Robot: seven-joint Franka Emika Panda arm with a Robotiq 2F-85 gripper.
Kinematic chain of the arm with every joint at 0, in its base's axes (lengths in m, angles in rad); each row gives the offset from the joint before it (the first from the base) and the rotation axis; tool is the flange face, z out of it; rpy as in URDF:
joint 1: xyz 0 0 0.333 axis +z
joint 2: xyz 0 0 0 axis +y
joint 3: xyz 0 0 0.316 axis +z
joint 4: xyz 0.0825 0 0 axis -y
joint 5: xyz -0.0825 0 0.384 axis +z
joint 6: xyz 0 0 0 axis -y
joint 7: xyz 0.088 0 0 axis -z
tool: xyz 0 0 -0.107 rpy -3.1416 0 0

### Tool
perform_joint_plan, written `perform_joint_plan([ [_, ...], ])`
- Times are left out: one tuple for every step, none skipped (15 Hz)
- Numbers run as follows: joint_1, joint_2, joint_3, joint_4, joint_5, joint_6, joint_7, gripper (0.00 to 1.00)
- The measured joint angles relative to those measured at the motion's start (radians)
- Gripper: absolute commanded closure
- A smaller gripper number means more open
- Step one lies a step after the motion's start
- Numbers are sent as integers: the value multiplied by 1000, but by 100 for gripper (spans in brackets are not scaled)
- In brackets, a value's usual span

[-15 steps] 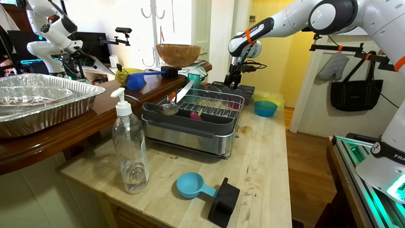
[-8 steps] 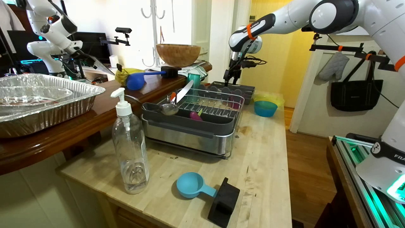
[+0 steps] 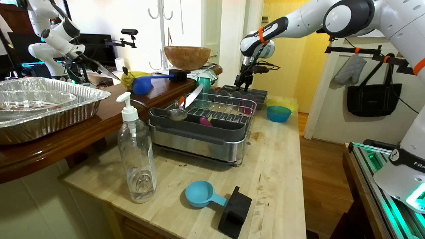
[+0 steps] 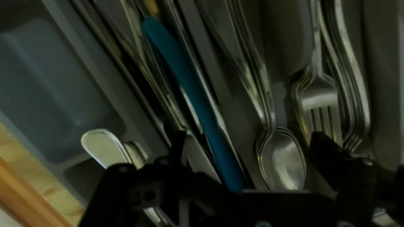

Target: Make the blue plastic knife in the utensil rack to face the opposite direction

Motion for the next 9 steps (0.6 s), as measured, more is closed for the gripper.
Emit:
perform_joint_plan([
  [-2, 4, 2, 3, 1, 0, 0, 27],
  [-4, 9, 3, 6, 2, 0, 0, 20],
  [-6, 13, 4, 8, 4, 0, 0, 14],
  [-7, 16, 5, 8, 5, 0, 0, 15],
  [-8, 19, 5, 8, 6, 0, 0, 7],
  [-9, 21, 6, 8, 6, 0, 0, 3],
  [-10, 23, 7, 8, 6, 0, -1, 2],
  [-11, 24, 7, 8, 6, 0, -2, 0],
  [-12, 26, 7, 8, 6, 0, -2, 0],
])
